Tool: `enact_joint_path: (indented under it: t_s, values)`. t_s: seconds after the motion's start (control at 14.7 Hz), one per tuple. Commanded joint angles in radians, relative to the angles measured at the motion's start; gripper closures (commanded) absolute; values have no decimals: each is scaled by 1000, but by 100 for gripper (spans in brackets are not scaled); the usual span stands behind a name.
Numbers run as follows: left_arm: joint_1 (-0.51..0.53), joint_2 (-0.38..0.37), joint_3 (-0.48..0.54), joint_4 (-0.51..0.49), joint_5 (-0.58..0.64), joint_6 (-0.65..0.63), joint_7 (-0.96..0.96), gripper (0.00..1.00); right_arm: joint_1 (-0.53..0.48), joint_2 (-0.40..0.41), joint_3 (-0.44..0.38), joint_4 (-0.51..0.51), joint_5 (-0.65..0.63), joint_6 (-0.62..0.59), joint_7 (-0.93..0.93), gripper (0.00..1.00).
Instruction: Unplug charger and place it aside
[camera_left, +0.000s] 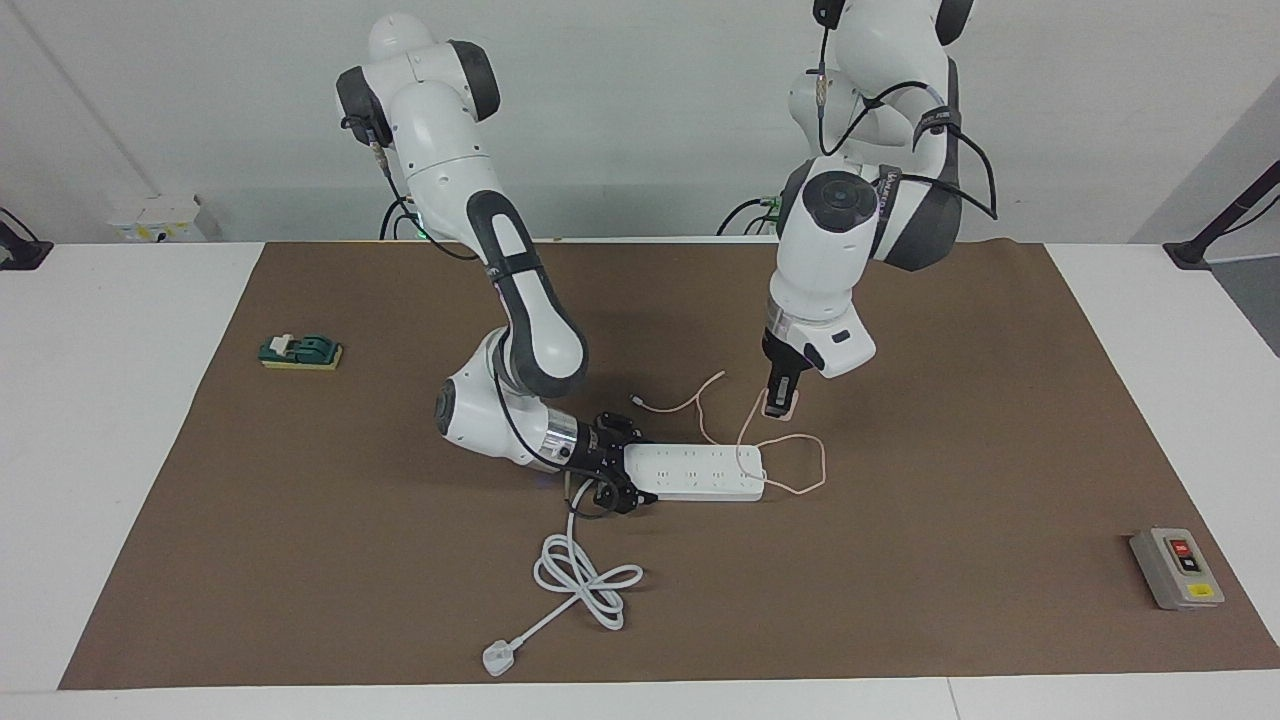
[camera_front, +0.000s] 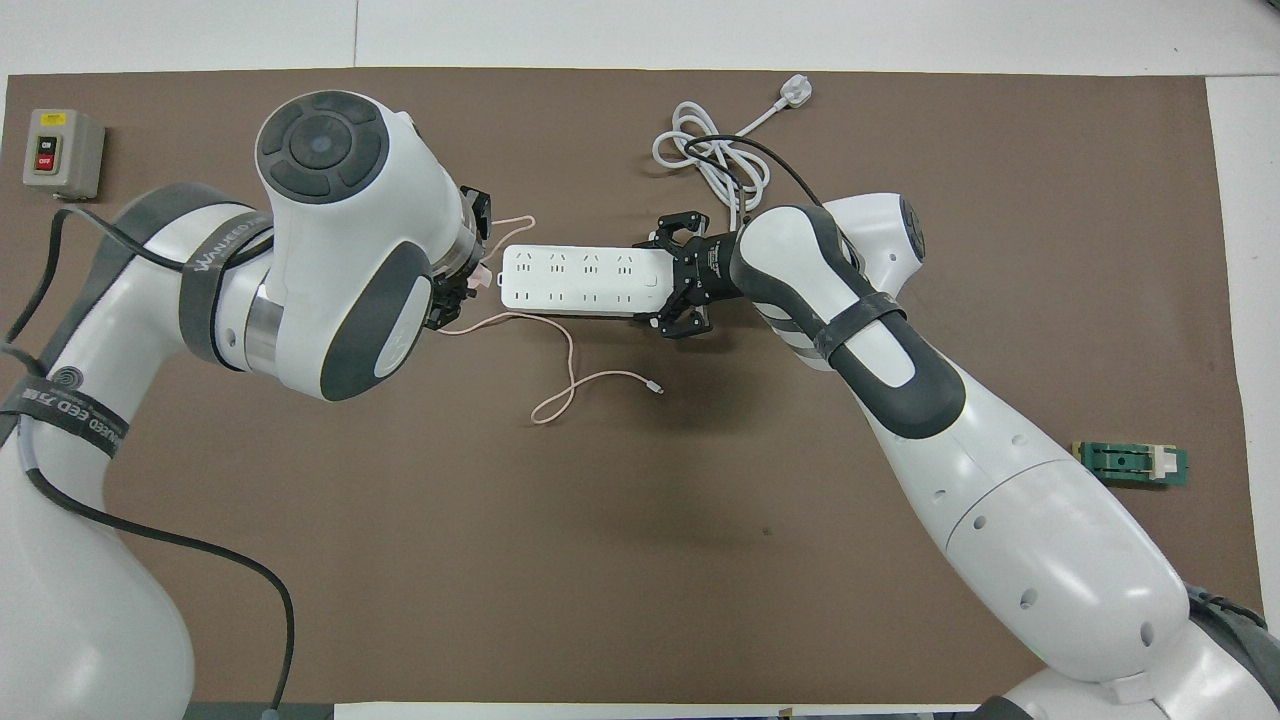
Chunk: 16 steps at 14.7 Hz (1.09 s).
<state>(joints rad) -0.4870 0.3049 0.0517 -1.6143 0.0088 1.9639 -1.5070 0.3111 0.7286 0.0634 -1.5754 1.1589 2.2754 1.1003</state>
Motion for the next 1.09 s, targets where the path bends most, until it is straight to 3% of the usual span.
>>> enact_joint_path:
  t_s: [0.0, 0.34, 0.68, 0.81, 1.02]
  values:
    - [66, -17, -4, -13, 10, 1, 292, 100, 3, -6, 3, -11, 7, 10, -48, 1]
    - [197, -18, -4, -27, 8, 26, 846, 100, 5, -28, 3, -11, 4, 29, 9, 0]
    - [312, -3, -4, 2, -19, 79, 1089, 100, 0, -75, 1, -28, -4, 21, 70, 0]
    - [346, -15, -6, -36, -20, 73, 1259, 100, -3, -113, 1, -52, -5, 19, 87, 0]
    - [384, -82, -7, -192, -33, 93, 1561, 100, -9, -178, -2, -95, -8, 12, 92, 0]
